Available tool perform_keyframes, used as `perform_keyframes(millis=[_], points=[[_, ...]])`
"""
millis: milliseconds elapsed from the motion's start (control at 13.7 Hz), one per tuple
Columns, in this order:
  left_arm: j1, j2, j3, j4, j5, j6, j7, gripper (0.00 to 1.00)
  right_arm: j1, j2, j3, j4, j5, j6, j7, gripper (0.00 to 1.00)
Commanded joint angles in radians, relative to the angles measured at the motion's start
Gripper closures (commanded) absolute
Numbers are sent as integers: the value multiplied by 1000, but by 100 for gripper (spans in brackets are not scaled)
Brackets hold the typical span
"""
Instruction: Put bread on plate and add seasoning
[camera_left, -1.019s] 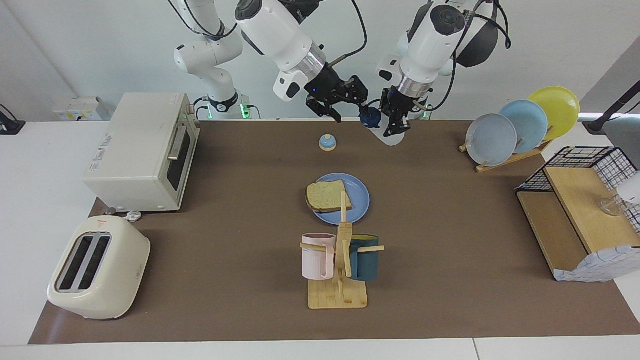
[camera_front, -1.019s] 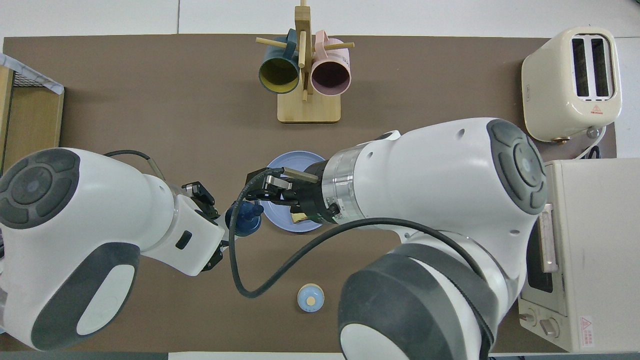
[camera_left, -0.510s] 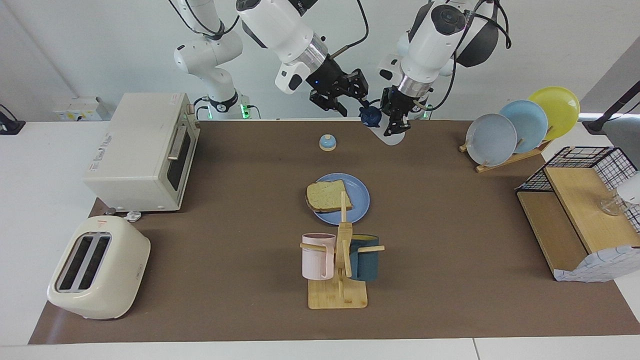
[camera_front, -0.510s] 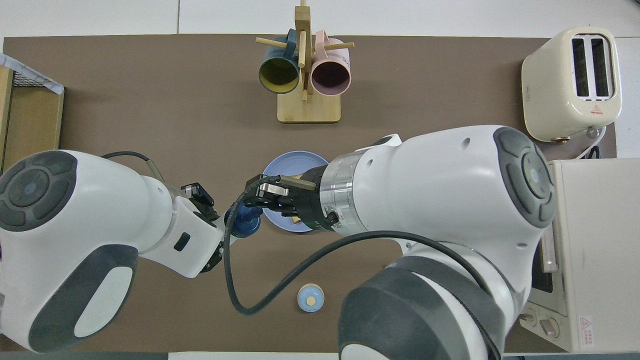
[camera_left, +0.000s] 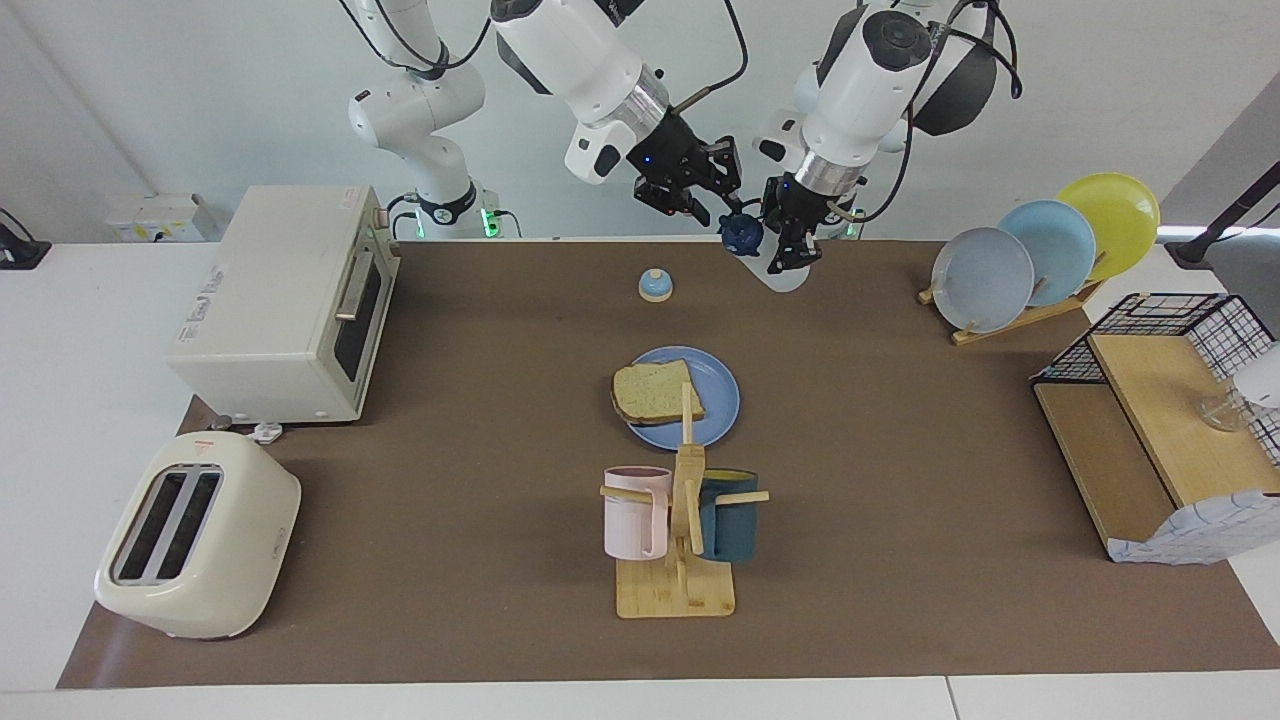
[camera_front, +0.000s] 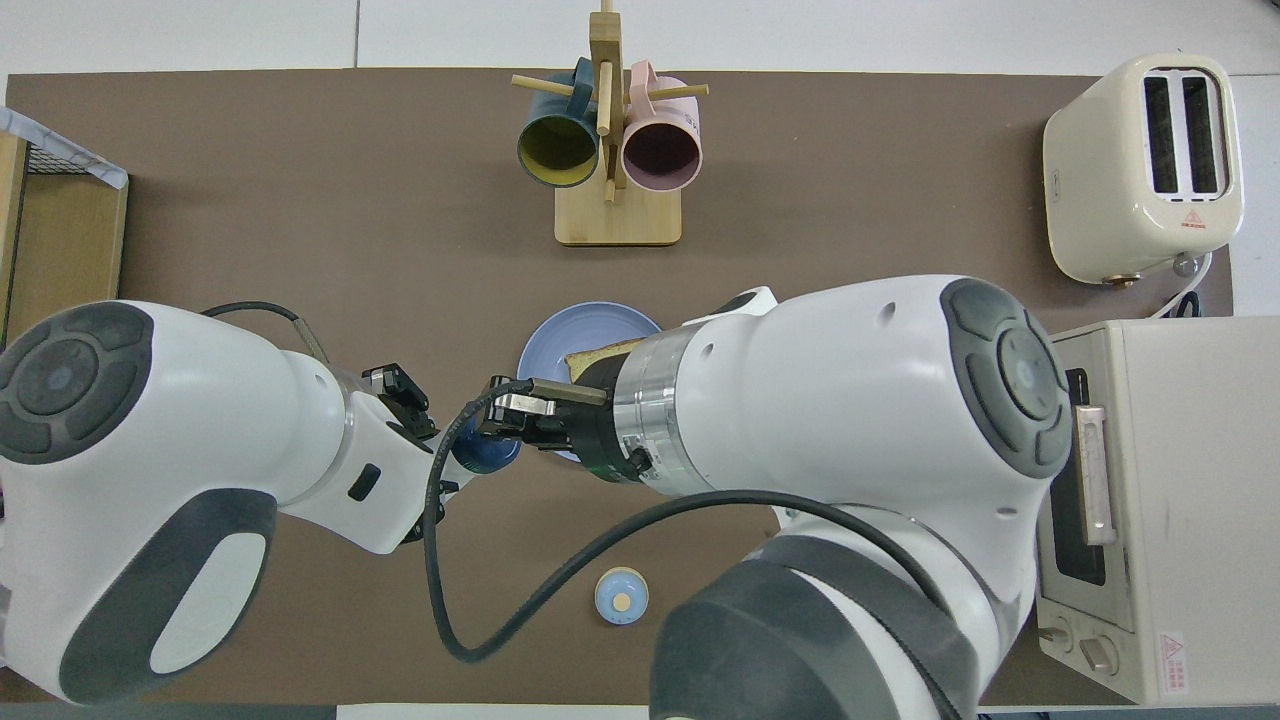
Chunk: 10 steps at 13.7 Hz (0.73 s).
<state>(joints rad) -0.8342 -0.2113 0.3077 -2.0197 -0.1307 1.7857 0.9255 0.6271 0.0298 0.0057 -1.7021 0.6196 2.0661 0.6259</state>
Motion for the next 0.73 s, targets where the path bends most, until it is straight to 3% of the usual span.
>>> perform_keyframes(millis=[0,437,655], points=[[-8,-37,5,-36,14,24,-2,100,-6,-27,5,-31,3,22,14,59],[-6,-36,5,-34,14,29,-4,100,-1,-25,7,-56,3,71,8,61],[-6,-36,5,-34,14,35,-5,100,-1,-25,7,-56,2,71,14,75]])
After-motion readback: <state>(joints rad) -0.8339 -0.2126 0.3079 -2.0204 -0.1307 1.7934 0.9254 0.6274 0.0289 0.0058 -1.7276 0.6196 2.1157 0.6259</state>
